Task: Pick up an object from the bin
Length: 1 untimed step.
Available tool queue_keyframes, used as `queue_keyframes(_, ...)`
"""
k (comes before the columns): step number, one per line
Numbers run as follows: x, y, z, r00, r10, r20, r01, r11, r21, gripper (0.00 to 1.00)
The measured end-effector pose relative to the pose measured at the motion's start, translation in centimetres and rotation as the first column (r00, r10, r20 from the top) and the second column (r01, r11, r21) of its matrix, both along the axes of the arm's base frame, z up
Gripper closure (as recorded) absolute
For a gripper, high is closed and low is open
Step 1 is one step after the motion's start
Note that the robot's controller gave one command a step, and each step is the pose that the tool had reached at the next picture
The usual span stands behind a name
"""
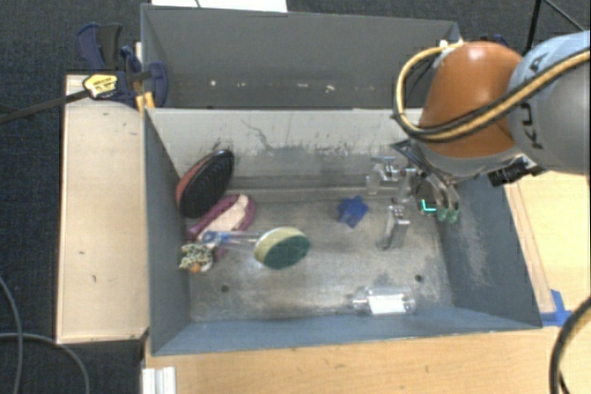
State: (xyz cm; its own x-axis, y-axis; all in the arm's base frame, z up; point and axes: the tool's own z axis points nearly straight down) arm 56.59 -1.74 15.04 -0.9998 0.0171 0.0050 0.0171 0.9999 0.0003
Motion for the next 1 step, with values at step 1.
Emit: queue_keyframes(1, 1.60, 1.33, -7.44, 0.961, -0.277, 0.002, 0.277, 0.961, 0.000, 0.00)
